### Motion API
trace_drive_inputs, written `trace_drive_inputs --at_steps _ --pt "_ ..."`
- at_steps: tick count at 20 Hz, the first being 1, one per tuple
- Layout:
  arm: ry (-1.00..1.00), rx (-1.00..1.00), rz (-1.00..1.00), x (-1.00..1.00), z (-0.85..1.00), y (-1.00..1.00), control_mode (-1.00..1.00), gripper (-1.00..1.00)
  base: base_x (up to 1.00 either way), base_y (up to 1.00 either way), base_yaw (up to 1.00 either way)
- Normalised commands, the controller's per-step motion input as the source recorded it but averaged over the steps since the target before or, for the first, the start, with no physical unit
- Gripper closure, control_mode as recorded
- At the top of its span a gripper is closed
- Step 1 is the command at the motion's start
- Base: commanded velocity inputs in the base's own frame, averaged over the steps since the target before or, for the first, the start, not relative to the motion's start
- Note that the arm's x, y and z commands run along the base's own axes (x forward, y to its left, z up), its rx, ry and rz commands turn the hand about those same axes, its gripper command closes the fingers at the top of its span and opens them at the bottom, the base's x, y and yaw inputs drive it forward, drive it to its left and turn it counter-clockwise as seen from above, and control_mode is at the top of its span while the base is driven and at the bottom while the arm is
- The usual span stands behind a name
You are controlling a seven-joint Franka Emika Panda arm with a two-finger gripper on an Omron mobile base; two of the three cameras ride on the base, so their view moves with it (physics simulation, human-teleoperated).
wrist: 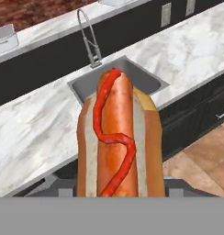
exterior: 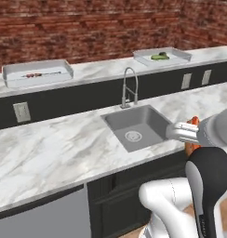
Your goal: Place the cold items (cucumber and squash) from the fridge in one tupperware on the dining counter. Place the warm items (kebab skewer and hot dog) in the stove area in another tupperware.
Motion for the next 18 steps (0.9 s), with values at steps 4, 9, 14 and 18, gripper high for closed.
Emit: trace_drive_inputs --at_steps 4,9,14,18 --pt "0.0 0.0 0.0 0.0 0.0 0.0 1.0 1.0 0.0 0.99 0.16" --pt "0.0 0.0 0.0 0.0 0.0 0.0 1.0 1.0 -0.08 1.0 0.18" --pt "0.0 0.0 0.0 0.0 0.0 0.0 1.0 1.0 -0.08 1.0 0.16" --pt "0.0 0.0 0.0 0.0 0.0 0.0 1.0 1.0 -0.02 1.0 0.12"
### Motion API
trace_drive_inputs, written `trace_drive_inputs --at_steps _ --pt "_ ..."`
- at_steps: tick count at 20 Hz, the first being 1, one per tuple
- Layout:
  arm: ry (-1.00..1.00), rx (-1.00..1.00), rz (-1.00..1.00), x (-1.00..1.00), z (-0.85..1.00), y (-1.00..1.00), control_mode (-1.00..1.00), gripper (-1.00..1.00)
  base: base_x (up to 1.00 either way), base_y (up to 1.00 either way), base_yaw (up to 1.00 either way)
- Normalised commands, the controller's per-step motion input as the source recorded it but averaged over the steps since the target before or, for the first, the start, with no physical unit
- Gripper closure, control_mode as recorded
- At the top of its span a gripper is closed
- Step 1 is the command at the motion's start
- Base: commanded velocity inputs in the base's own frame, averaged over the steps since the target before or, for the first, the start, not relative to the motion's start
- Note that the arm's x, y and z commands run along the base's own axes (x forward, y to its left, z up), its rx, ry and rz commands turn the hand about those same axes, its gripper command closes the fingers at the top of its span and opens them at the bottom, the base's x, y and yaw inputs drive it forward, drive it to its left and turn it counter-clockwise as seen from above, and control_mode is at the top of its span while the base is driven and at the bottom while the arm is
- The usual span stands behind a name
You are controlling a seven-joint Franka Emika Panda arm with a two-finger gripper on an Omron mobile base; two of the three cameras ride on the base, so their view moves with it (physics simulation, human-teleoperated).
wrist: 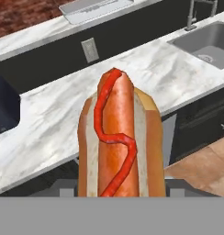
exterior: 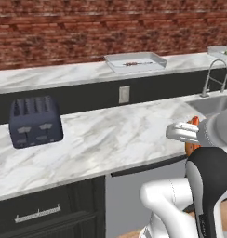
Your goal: Place the cold items (cucumber and squash) from the fridge in one tupperware on the dining counter. Place the warm items (kebab skewer and hot dog) in the stove area in another tupperware.
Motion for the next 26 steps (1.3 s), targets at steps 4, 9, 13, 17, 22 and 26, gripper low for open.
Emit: trace_drive_inputs --at_steps 4,9,13,17,22,26 --pt "0.0 0.0 0.0 0.0 0.0 0.0 1.0 1.0 0.0 1.0 0.09" --pt "0.0 0.0 0.0 0.0 0.0 0.0 1.0 1.0 0.0 1.0 0.04" --pt "0.0 0.0 0.0 0.0 0.0 0.0 1.0 1.0 0.0 1.0 0.0" --pt "0.0 0.0 0.0 0.0 0.0 0.0 1.0 1.0 0.0 1.0 0.0" --pt "0.0 0.0 0.0 0.0 0.0 0.0 1.0 1.0 0.14 1.0 0.0" --pt "0.0 0.0 0.0 0.0 0.0 0.0 1.0 1.0 0.29 1.0 -0.04"
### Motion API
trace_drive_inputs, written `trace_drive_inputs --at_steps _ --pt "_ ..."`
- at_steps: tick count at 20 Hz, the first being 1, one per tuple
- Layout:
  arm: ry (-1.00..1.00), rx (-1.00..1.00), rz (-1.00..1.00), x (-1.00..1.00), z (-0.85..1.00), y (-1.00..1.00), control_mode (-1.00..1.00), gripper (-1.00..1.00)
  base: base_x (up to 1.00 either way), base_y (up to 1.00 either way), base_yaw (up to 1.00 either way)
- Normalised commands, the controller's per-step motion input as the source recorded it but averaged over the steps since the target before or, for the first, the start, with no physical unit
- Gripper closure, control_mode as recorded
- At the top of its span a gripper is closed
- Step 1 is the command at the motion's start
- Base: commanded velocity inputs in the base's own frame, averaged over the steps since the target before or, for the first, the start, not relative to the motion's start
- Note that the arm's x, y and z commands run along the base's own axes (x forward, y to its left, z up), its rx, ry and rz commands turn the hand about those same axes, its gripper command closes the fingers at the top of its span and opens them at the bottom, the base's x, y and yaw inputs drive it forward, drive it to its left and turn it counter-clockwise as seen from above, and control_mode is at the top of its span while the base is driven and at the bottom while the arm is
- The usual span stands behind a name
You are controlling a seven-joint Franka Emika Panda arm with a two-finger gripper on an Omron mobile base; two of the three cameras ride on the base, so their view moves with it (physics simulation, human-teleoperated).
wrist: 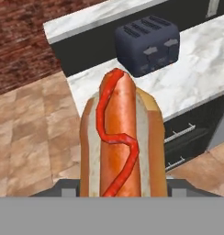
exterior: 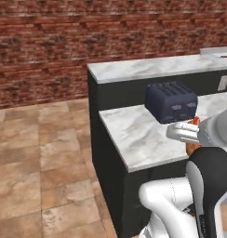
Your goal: Place the cold items (cucumber and squash) from the fridge in one tupperware on the dining counter. Place the warm items (kebab skewer and hot dog) in the stove area in another tupperware.
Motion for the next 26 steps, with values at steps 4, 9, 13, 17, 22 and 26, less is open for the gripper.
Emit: trace_drive_inputs --at_steps 4,9,13,17,22,26 --pt "0.0 0.0 0.0 0.0 0.0 0.0 1.0 1.0 0.29 1.0 -0.06" --pt "0.0 0.0 0.0 0.0 0.0 0.0 1.0 1.0 0.45 1.0 -0.19" --pt "0.0 0.0 0.0 0.0 0.0 0.0 1.0 1.0 0.58 1.0 -0.36" --pt "0.0 0.0 0.0 0.0 0.0 0.0 1.0 1.0 0.59 1.0 -0.42" --pt "0.0 0.0 0.0 0.0 0.0 0.0 1.0 1.0 0.57 1.0 -0.43" --pt "0.0 0.0 0.0 0.0 0.0 0.0 1.0 1.0 0.57 1.0 -0.45"
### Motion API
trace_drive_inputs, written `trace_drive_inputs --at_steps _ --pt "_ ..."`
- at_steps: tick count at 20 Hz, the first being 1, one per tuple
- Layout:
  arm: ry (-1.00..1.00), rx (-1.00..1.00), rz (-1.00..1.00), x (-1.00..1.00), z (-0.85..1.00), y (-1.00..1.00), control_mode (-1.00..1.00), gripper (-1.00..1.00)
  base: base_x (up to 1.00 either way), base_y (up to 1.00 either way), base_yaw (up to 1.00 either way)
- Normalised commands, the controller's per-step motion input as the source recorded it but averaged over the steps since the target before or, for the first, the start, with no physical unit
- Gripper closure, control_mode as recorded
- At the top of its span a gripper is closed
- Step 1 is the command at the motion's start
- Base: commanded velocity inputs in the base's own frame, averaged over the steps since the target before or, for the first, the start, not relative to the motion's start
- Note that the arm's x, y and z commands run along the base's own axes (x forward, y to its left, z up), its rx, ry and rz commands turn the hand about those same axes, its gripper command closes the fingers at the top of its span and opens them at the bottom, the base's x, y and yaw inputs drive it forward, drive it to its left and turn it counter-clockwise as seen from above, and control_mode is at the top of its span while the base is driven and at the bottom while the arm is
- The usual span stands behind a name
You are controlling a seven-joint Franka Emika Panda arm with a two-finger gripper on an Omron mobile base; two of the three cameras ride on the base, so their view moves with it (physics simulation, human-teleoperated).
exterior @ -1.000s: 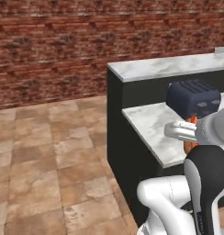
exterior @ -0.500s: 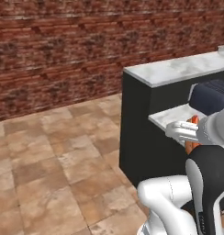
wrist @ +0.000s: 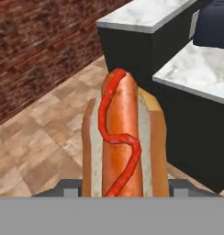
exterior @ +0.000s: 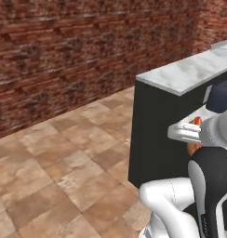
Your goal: Place the cold items (cucumber and squash) from the fridge in one tupperware on the dining counter. Place the warm items (kebab skewer and hot dog) in the stove area in another tupperware.
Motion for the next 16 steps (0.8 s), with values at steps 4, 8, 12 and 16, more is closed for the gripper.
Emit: trace_drive_inputs --at_steps 4,8,12,16 --pt "0.0 0.0 0.0 0.0 0.0 0.0 1.0 1.0 0.59 1.0 -0.48" --pt "0.0 0.0 0.0 0.0 0.0 0.0 1.0 1.0 0.63 1.0 -0.51" --pt "0.0 0.0 0.0 0.0 0.0 0.0 1.0 1.0 0.65 1.0 -0.54" --pt "0.0 0.0 0.0 0.0 0.0 0.0 1.0 1.0 0.64 1.0 -0.53"
